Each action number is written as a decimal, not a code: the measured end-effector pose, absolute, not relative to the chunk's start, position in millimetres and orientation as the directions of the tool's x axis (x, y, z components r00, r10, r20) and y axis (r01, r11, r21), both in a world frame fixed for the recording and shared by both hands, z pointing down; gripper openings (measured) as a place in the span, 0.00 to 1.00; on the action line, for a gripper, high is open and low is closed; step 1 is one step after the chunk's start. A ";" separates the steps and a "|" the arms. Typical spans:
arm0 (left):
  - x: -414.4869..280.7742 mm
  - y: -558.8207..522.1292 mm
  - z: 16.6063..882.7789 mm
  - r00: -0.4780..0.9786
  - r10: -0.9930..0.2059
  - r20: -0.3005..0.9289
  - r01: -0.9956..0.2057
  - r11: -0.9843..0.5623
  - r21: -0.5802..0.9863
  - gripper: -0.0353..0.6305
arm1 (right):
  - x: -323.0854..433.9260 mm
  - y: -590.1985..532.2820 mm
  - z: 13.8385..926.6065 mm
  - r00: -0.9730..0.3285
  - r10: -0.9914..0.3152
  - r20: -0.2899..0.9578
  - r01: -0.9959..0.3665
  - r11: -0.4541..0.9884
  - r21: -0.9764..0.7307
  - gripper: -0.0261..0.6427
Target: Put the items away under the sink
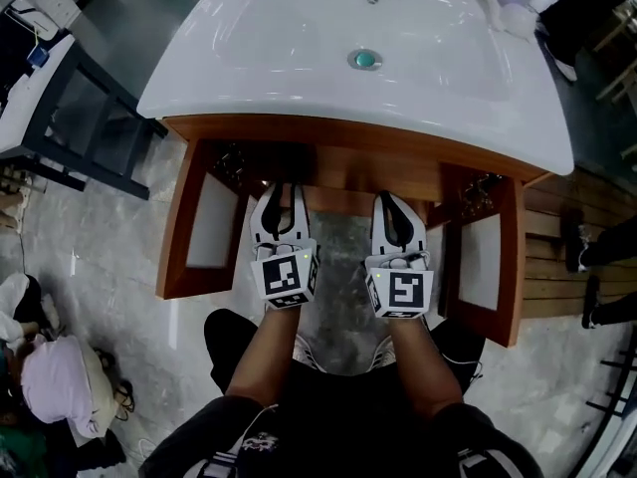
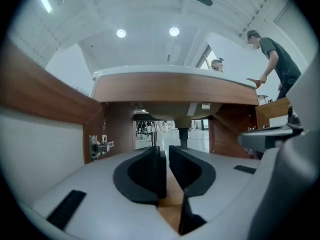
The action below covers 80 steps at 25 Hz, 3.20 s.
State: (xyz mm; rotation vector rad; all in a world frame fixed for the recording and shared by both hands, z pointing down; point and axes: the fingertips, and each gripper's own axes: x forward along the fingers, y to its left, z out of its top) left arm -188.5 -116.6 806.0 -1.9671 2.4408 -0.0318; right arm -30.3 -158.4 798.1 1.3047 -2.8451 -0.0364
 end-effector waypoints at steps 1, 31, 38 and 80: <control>-186.5 -113.3 795.9 -0.211 -0.977 0.016 -0.977 0.210 -0.018 0.14 | -30.3 -156.7 786.7 -0.649 -0.761 0.015 -0.760 0.649 0.020 0.08; -52.2 -57.9 406.3 0.003 -0.975 0.220 -1.000 -0.008 -0.021 0.06 | 68.1 -97.1 376.9 -0.656 -0.743 0.135 -0.755 0.652 -0.076 0.08; -26.0 -63.2 398.5 0.011 -0.977 0.214 -1.000 -0.013 -0.010 0.06 | 93.4 -91.7 366.7 -0.680 -0.723 0.119 -0.731 0.682 -0.036 0.08; -104.7 -313.1 403.3 0.314 -0.929 0.196 -0.949 -0.303 0.085 0.06 | 24.8 -313.7 376.7 -0.433 -0.884 0.179 -0.896 0.444 0.026 0.08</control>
